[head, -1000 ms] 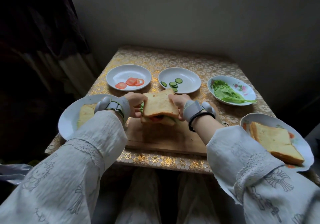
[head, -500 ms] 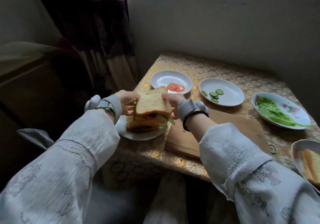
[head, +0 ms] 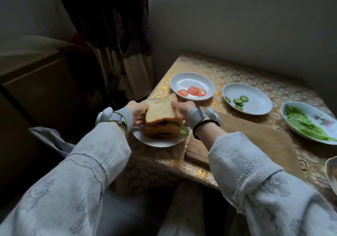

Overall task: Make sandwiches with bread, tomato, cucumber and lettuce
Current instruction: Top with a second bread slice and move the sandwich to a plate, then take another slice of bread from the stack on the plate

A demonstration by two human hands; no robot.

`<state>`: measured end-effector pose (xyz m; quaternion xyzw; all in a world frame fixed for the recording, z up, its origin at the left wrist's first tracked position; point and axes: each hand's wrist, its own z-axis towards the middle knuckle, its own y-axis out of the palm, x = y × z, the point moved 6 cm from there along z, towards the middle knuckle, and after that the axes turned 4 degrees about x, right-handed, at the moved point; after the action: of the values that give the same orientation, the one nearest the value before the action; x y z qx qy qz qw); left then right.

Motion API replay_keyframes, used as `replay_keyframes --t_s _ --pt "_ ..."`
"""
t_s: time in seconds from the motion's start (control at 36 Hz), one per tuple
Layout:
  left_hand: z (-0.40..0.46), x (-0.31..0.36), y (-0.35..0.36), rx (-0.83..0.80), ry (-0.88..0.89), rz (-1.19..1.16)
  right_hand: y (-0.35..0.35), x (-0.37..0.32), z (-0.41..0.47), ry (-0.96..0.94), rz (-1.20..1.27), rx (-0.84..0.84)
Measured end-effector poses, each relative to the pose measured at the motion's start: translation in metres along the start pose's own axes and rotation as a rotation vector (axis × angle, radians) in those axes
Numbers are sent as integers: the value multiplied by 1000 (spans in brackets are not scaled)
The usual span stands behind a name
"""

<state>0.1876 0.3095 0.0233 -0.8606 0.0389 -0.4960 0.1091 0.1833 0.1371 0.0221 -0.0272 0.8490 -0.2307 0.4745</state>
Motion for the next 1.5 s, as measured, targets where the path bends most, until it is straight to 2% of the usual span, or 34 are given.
replay_keyframes --t_s 0.17,0.36,0.44,0.53,0.69,0.89,1.06,1.25,1.36,1.5 --pt "3 -2 1 7 -7 74 -3 1 0 -37 -10 -18" --pt "-9 18 -4 170 96 418 -12 -1 -11 -54 -27 -45" --pt "-23 34 4 253 203 577 -22 -1 -17 -89 -91 -36" --pt "-38 50 25 285 348 625 -43 2 -23 -132 -148 9" --pt "-79 69 97 139 551 690 -106 23 -35 -141 -219 105" --pt "-135 54 204 -143 692 739 -194 70 -48 -134 -347 223" --pt "-179 16 298 -399 797 1018 -276 128 -67 -92 -626 375" --pt "-202 -38 359 -452 894 1271 -337 185 -91 -15 -777 574" --pt "-209 -59 373 -385 981 1312 -360 218 -98 56 -819 676" --pt "-200 -61 376 -293 1024 1398 -364 247 -103 118 -810 674"
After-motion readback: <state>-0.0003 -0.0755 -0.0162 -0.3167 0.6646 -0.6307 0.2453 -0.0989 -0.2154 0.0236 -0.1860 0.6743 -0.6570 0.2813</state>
